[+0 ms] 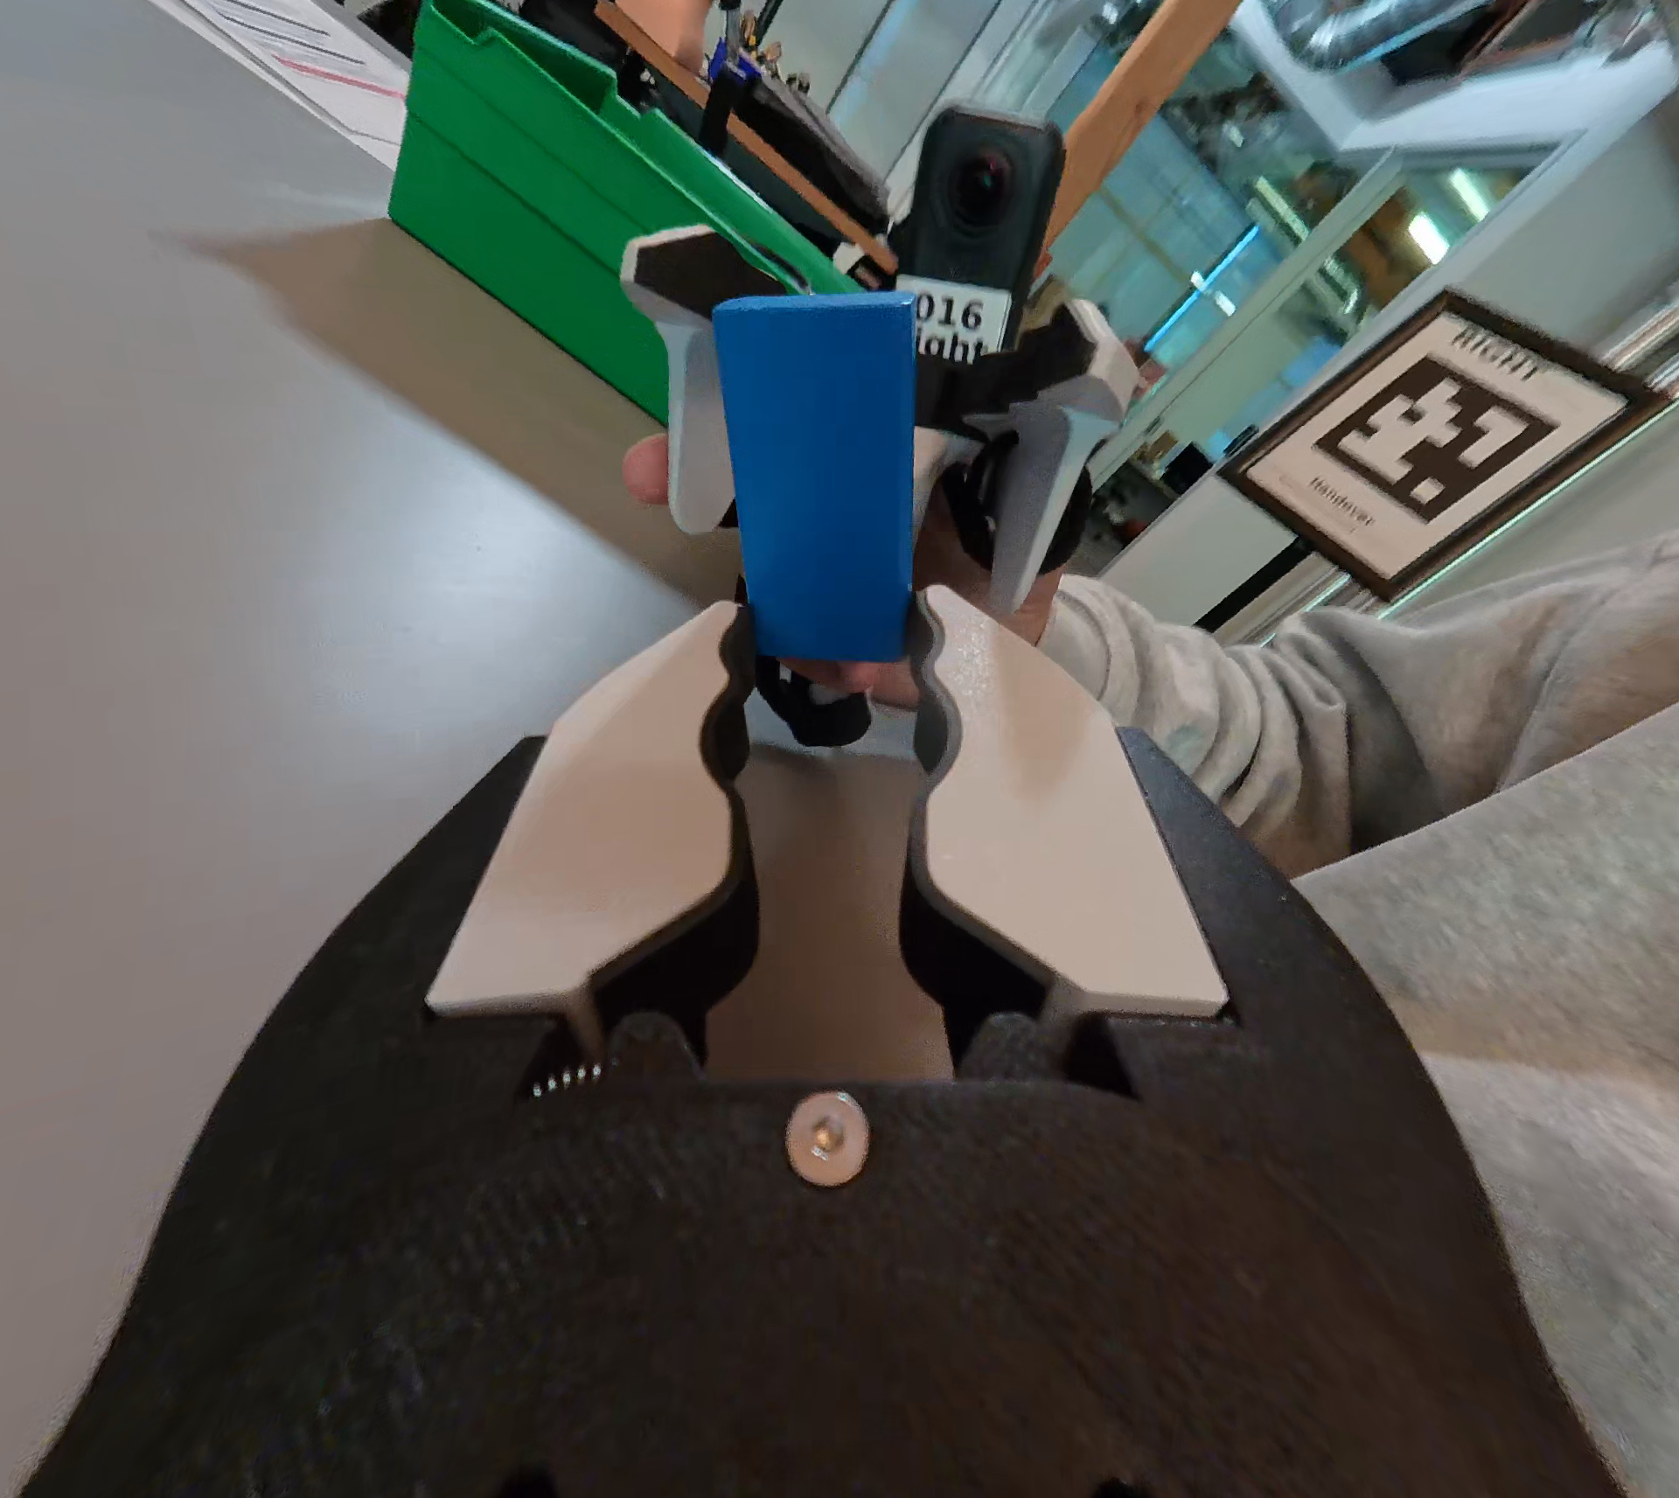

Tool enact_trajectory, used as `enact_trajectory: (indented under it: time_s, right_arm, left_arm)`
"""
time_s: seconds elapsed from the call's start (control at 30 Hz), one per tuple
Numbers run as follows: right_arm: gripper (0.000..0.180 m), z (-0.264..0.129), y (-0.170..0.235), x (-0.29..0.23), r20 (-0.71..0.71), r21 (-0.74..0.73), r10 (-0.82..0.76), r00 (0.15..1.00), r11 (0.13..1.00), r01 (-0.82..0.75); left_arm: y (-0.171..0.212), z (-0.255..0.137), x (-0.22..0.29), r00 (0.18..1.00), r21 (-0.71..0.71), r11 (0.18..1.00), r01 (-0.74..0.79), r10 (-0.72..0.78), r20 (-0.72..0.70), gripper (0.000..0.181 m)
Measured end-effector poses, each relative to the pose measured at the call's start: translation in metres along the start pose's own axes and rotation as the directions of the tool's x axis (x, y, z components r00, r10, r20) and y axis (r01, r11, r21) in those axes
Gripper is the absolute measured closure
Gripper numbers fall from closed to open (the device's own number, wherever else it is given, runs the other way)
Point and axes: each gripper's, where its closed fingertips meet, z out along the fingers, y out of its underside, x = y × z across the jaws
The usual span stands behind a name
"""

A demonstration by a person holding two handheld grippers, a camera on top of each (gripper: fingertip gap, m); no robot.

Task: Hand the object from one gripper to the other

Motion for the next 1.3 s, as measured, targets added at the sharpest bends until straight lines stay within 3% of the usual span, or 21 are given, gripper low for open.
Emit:
enact_trajectory:
  time_s: [0.17, 0.3, 0.43, 0.63, 0.9, 1.03, 1.2, 1.3]
  right_arm:
    - [0.090, -0.005, -0.014, -0.007, -0.003, 0.052, -0.225, 0.974, 0.973, 0.225]
    - [0.080, 0.000, 0.014, -0.015, 0.048, -0.121, -0.478, 0.877, 0.869, 0.480]
    - [0.078, 0.002, 0.041, -0.009, 0.082, -0.266, -0.593, 0.801, 0.762, 0.591]
    - [0.106, 0.002, 0.052, -0.017, 0.156, -0.303, -0.646, 0.747, 0.689, 0.658]
    - [0.112, 0.002, 0.056, -0.014, 0.158, -0.333, -0.659, 0.736, 0.666, 0.668]
    - [0.112, 0.001, 0.057, -0.007, 0.124, -0.359, -0.643, 0.756, 0.681, 0.638]
    - [0.112, -0.001, 0.042, 0.003, 0.015, -0.342, -0.532, 0.847, 0.793, 0.504]
    - [0.112, -0.011, 0.045, 0.030, -0.108, -0.492, -0.605, 0.789, 0.722, 0.486]
  left_arm:
    - [-0.017, -0.015, 0.004, 0.968, 0.083, 0.974, 0.210, -0.195, -0.160, 0.146]
    - [-0.010, -0.023, 0.013, 0.841, -0.068, 0.904, 0.421, -0.418, -0.343, 0.146]
    - [0.014, -0.021, 0.014, 0.857, -0.224, 0.896, 0.382, -0.435, -0.278, 0.145]
    - [0.015, -0.020, 0.022, 0.828, -0.259, 0.883, 0.392, -0.461, -0.318, 0.145]
    - [0.019, -0.018, 0.019, 0.842, -0.263, 0.889, 0.375, -0.445, -0.305, 0.145]
    - [0.010, -0.019, 0.009, 0.873, -0.174, 0.913, 0.369, -0.405, -0.272, 0.131]
    - [-0.009, -0.028, -0.004, 0.890, -0.039, 0.922, 0.386, -0.383, -0.249, 0.128]
    - [-0.007, -0.030, -0.024, 0.951, -0.001, 0.954, 0.300, -0.299, -0.076, 0.135]
